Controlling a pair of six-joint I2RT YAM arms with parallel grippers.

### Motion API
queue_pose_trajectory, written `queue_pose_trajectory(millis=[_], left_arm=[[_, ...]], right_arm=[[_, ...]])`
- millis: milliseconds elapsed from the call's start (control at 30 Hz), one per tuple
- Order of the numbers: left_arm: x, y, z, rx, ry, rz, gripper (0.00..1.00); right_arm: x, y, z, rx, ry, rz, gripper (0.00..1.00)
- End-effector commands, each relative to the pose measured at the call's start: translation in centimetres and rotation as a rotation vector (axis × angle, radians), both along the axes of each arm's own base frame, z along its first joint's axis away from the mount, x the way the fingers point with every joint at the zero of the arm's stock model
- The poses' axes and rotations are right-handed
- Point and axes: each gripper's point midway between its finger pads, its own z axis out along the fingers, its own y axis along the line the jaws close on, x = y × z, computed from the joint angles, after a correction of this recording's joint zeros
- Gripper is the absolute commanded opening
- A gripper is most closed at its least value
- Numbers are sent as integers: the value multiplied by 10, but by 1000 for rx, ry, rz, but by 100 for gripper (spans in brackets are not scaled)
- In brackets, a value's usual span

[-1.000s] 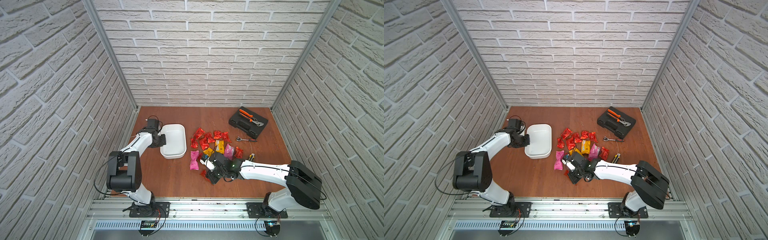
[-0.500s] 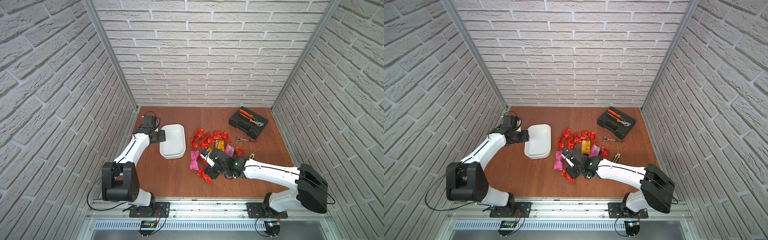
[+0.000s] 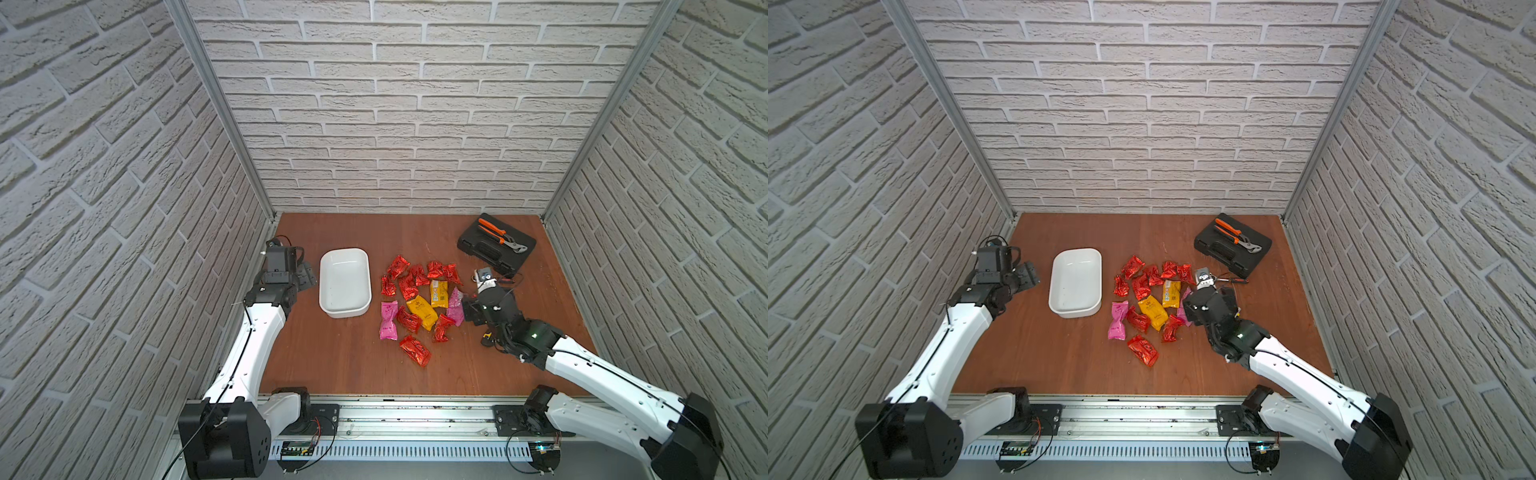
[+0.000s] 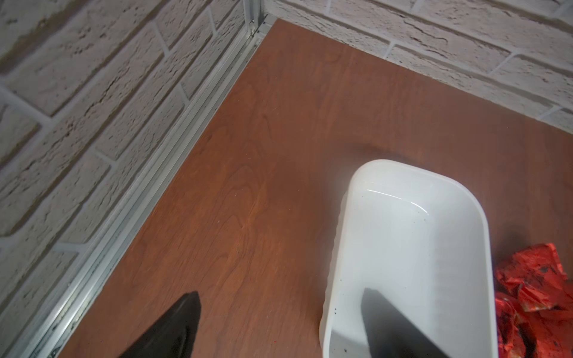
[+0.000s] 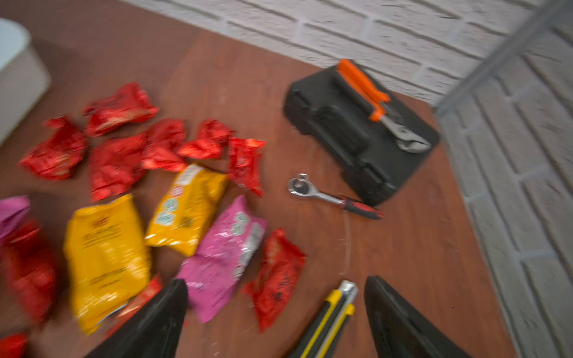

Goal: Take the tea bags out of the storage box
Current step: Reset both arms

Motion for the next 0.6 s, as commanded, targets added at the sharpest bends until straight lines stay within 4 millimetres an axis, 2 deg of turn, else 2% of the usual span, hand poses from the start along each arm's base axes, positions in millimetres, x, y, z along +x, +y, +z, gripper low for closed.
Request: queue_pose_trajectory(millis=[0, 67, 200, 333, 567], left_arm=[[3, 15, 9, 53, -67, 56, 98], [0, 19, 5, 67, -86, 62, 98], [-1, 27, -7, 75, -159, 77, 98], [5, 28, -22, 145, -230, 29, 99], [13, 29, -38, 249, -253, -40, 99]], right_arm=[[5, -57, 9, -2, -93, -231, 100], [7, -84, 4, 2, -102, -333, 98], [16, -112, -15, -21, -97, -410, 98], [35, -118, -36, -44, -78, -358, 98], [69, -105, -55, -1, -142, -224, 98]])
